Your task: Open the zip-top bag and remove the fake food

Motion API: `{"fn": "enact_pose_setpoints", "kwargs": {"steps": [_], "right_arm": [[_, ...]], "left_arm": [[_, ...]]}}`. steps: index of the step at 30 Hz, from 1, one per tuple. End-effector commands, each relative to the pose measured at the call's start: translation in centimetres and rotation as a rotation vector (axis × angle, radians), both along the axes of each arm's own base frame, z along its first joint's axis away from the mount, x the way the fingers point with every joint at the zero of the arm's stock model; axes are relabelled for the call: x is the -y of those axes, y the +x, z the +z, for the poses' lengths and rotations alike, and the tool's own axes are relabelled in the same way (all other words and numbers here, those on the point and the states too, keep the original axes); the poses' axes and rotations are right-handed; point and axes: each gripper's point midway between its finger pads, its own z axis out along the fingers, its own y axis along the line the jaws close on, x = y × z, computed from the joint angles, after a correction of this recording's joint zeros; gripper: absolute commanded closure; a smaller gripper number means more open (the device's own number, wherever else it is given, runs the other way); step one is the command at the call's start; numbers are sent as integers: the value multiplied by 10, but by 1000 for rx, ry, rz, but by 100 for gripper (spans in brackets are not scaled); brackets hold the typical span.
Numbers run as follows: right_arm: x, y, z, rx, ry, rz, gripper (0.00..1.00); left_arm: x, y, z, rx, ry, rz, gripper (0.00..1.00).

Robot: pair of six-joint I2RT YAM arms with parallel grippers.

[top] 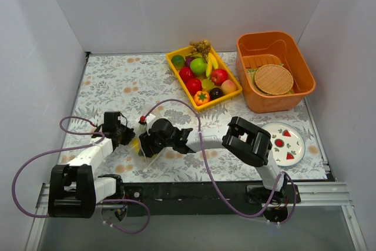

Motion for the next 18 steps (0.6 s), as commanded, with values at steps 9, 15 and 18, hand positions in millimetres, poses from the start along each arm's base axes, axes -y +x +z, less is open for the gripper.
{"fn": "enact_pose_setpoints", "kwargs": {"steps": [9,15,18], "right_arm": [[27,4,68,-25,-43,-39,70],[46,-4,84,-61,-83,-23,72],[61,-7,89,-61,-111,-22,72]], "left_arm": [[-17,25,7,15,80,41,100],[-24,38,8,18,104,38,100],[-25,43,13,37,109,27,100]]}}
